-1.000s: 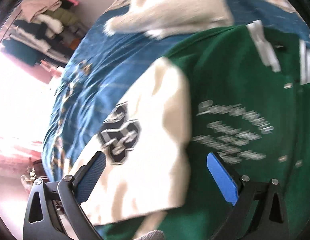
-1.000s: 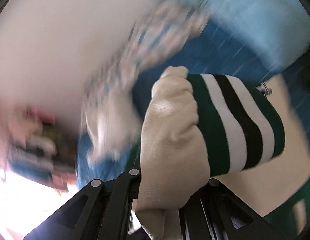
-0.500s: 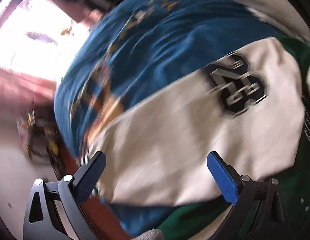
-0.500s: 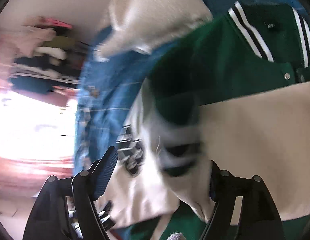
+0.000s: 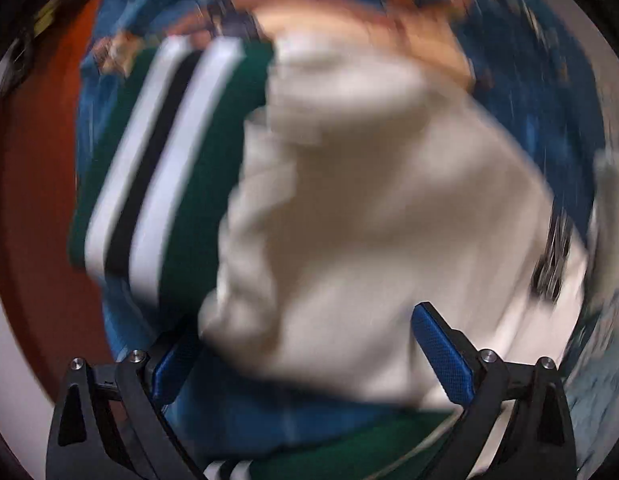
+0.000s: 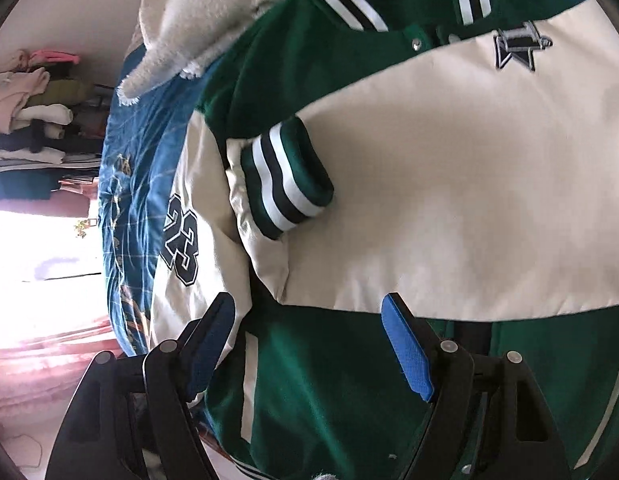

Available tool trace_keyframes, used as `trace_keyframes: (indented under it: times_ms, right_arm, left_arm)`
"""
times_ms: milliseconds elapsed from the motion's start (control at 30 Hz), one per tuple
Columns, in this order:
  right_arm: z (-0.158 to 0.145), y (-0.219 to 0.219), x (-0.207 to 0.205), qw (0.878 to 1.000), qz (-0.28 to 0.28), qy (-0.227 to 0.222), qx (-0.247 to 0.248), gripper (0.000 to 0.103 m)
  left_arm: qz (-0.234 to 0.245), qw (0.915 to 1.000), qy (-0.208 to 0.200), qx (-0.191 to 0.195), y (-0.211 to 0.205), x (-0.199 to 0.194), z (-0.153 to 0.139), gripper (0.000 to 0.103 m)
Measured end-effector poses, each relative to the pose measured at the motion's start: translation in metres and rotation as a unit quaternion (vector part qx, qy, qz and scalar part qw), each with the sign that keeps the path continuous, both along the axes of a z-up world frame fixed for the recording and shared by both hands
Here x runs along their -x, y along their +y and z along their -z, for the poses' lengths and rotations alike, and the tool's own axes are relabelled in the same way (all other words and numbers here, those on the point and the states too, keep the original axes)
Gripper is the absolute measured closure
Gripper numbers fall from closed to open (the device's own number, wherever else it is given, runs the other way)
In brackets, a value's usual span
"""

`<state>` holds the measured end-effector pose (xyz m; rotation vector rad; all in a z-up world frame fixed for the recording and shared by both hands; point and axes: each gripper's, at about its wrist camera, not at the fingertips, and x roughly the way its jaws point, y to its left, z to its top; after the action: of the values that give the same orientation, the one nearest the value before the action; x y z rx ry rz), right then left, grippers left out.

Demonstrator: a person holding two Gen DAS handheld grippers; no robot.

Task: Fold large clothes
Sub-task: 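Fold the star-patch sleeve across the jacket body with the right tool, release, then grasp the striped cuff of the numbered-patch sleeve with the left tool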

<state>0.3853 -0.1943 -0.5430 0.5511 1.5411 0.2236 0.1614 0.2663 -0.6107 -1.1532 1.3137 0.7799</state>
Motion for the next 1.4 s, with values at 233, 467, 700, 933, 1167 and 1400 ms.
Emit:
trace_keyframes:
  times_ms: [233,467,700,933,1167,1400]
  right_arm:
    - [-0.001,0.034,-0.007,1.0,-0.005,-0.009,0.025,0.025]
    - [0.039,0.052,-0.031,0.995,0.095,0.036,-0.016,0.037]
    - [-0.032,0.05,-0.046,0.979,0.139,-0.112,0.095,0.081]
    - [0.001,0.14,-0.086,0.982,-0.058,-0.066,0.169,0.07]
    - [-0.039,0.131,-0.066,0.99,-0.067,-0.126,-0.007,0.04]
    - [-0.02,0.069,-0.065,0.997,0.022,-0.068,0.0,0.037]
  left_arm:
    - [-0.053,0.9884,-0.041,-0.136,0.067,-0.045,-0.051,0.084]
    - [-0.003,0.9786,-0.109,-0.175,0.134,-0.114,-0.069,0.084]
    - [0.036,0.9895,-0.064,-0.125,0.154,-0.14,-0.029,0.07]
    - [0.066,0.9885,-0.079,-0.111,0.146,-0.151,-0.016,0.021]
    - [0.099,0.9862,-0.045,-0.125,0.131,-0.173,-0.009,0.015]
    - [0.032,0.9915,-0.099,-0.077,0.151,-0.145,-0.01,0.015]
